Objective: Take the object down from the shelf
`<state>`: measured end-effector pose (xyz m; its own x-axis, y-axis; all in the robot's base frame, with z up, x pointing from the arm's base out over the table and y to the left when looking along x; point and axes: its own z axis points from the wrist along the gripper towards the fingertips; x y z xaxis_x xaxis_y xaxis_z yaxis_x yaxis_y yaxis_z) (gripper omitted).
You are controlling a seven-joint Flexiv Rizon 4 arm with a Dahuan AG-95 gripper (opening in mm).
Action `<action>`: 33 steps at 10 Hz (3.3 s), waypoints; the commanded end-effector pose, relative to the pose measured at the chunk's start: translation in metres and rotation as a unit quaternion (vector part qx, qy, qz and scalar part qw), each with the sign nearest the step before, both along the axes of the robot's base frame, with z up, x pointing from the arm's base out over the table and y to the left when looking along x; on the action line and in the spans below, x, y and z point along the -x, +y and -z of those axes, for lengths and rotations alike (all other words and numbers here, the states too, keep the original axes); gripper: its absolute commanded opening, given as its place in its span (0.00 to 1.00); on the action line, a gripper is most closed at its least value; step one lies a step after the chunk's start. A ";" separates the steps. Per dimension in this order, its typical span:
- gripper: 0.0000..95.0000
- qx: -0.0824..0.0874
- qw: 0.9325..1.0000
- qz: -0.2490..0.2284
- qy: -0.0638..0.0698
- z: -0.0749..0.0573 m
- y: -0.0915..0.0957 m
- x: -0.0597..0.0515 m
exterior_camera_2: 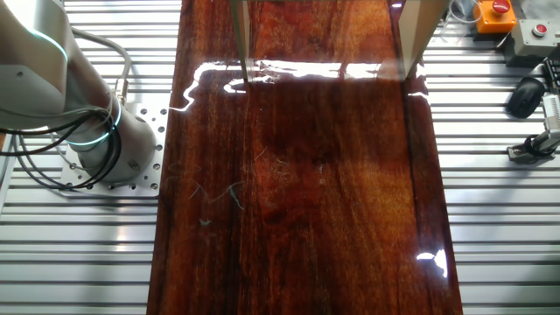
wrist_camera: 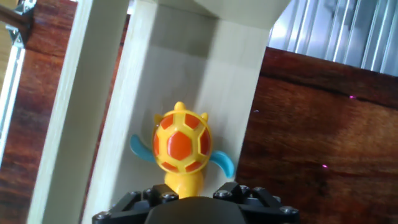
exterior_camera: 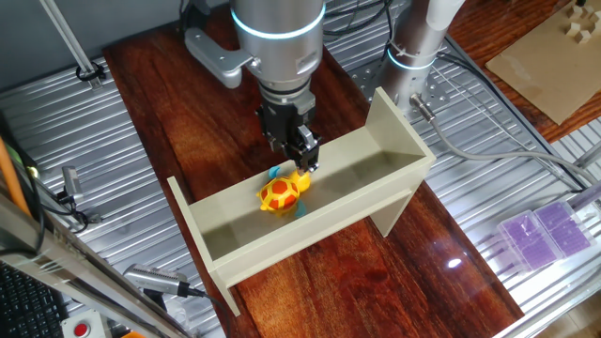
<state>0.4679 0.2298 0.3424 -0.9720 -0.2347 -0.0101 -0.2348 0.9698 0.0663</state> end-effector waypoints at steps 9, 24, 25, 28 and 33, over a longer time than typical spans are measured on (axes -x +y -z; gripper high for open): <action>0.60 0.001 0.999 0.033 -0.007 0.010 0.004 0.003; 0.60 0.000 0.999 0.041 -0.012 0.051 0.010 -0.004; 0.60 -0.003 0.999 0.043 -0.012 0.055 0.009 -0.004; 0.60 -0.004 0.999 0.047 -0.011 0.061 0.009 -0.004; 0.60 -0.005 0.999 0.049 -0.010 0.062 0.009 -0.003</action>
